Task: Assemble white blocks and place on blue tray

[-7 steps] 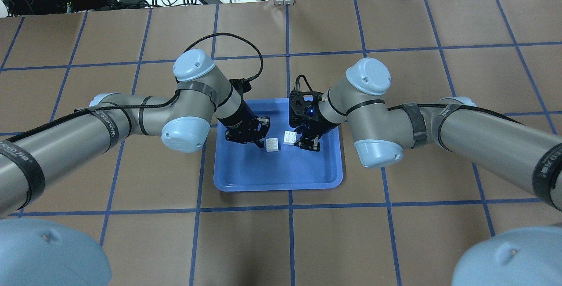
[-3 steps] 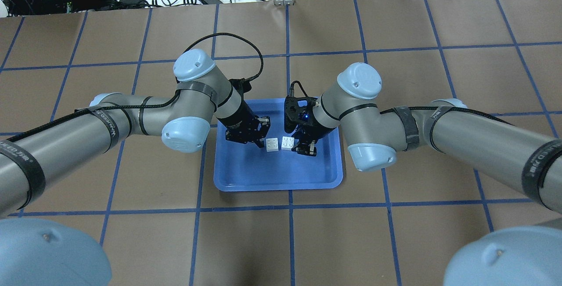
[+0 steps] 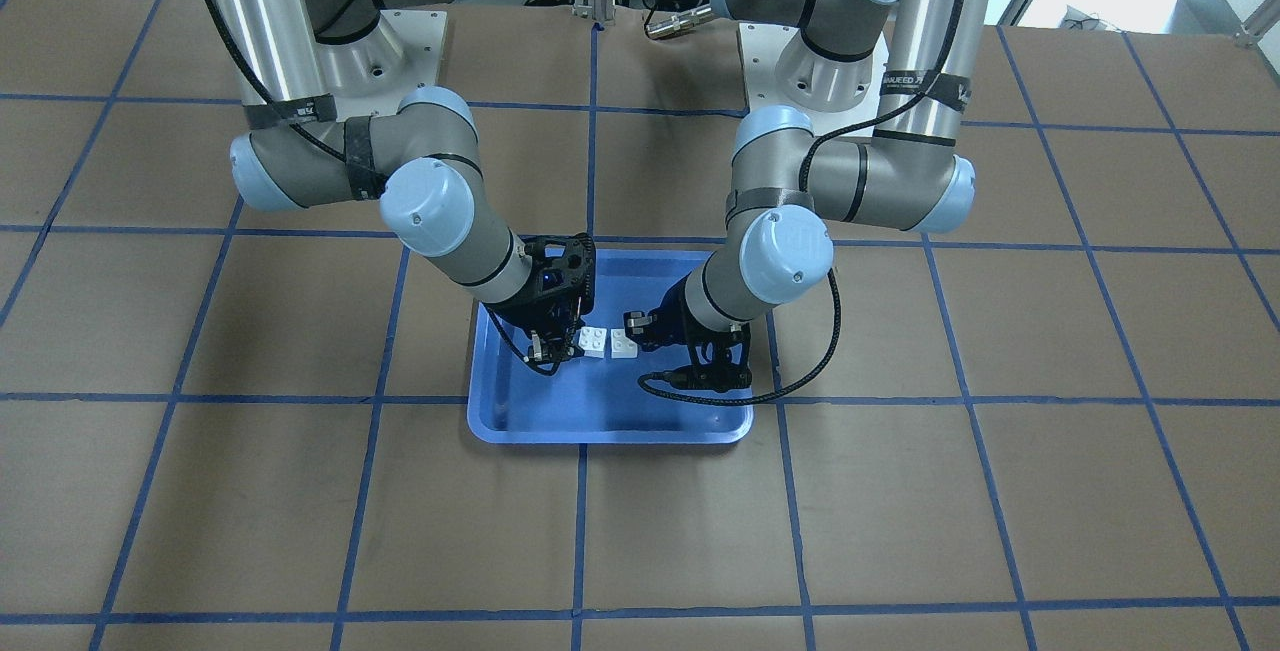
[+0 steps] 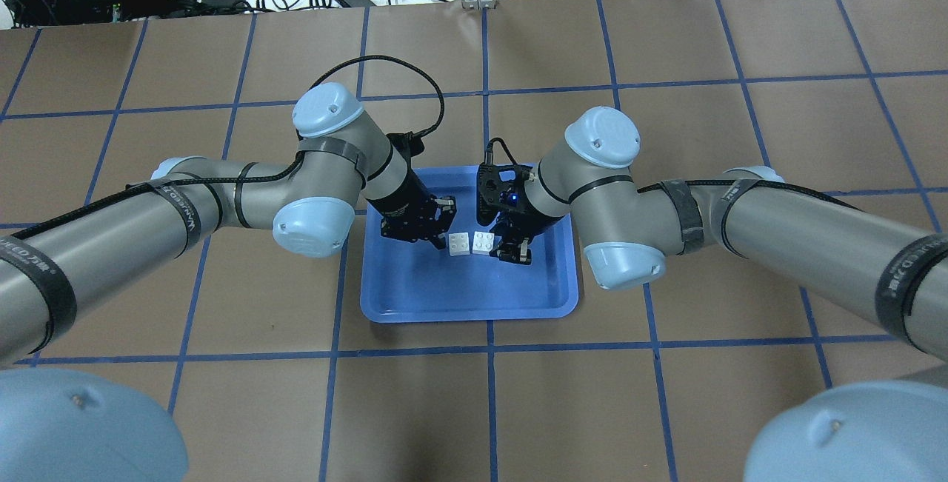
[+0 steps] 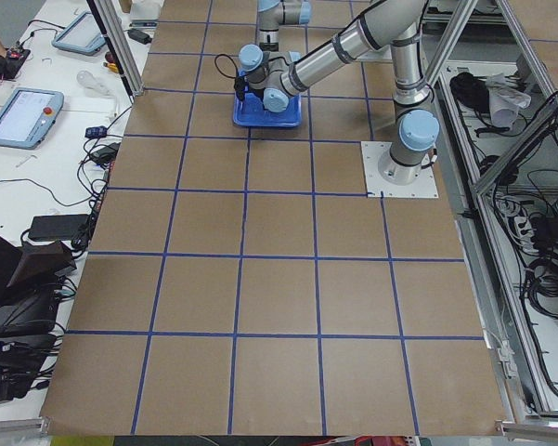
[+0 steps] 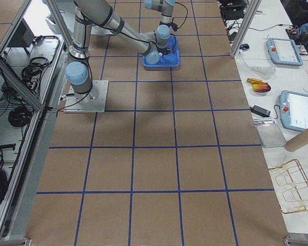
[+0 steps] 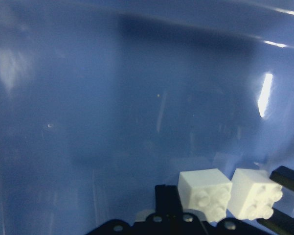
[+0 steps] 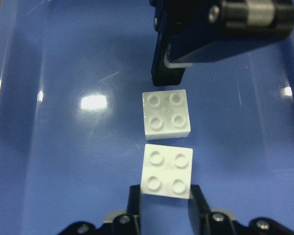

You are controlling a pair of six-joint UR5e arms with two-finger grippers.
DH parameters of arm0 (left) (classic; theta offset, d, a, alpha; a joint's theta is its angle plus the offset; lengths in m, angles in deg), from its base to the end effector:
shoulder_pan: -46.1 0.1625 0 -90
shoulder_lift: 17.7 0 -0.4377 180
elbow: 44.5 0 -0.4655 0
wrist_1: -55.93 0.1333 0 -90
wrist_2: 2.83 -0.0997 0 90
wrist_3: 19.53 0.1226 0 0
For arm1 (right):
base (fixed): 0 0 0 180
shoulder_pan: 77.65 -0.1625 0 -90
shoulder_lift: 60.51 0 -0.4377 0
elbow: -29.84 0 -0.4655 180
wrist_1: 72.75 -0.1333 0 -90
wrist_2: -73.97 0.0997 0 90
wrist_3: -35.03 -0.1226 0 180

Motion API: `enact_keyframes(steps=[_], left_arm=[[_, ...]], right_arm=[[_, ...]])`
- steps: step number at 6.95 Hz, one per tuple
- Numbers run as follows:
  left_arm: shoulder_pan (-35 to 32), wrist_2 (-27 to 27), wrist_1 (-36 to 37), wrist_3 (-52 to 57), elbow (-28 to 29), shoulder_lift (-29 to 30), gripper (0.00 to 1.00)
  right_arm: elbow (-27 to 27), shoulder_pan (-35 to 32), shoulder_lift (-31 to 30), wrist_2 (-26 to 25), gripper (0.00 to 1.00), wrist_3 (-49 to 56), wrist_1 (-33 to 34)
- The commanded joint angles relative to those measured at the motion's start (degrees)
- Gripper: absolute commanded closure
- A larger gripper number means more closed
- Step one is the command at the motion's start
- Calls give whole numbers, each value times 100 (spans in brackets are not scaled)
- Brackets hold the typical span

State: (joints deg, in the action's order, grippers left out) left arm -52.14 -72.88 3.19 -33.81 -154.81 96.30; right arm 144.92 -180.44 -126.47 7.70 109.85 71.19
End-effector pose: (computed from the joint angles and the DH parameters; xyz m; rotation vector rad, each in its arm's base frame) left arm -0.2587 -0.5647 0.1106 0.1786 -2.8065 -0.2665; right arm 0.3091 -0.5366 0.1068 -1.9571 2.0047 -0.4043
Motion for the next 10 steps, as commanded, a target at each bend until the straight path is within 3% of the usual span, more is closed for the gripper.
enact_keyframes(steps=[1, 2, 3, 5, 6, 7, 9, 10], left_arm=[[-3, 0, 0, 22, 0, -18, 100], [-12, 0, 0, 31, 0, -19, 100], [-12, 0, 0, 31, 0, -36, 100], [-12, 0, 0, 22, 0, -54, 100], [-12, 0, 0, 22, 0, -62, 100], [-12, 0, 0, 22, 0, -80, 100], [-12, 0, 0, 14, 0, -80, 100], [-29, 0, 0, 40, 0, -80, 100]], right_arm=[[-178, -65, 108, -8, 100, -308, -76], [-179, -100, 109, -17, 100, -310, -68], [-170, -109, 109, -26, 87, -336, -68], [-161, -110, 118, -17, 26, -477, -94], [-170, -101, 109, -26, 15, -477, -86], [-170, -101, 74, -122, 4, -521, -85], [-187, -101, -66, -149, 0, -1413, -94], [-205, -5, -380, -367, 0, -1922, -408]])
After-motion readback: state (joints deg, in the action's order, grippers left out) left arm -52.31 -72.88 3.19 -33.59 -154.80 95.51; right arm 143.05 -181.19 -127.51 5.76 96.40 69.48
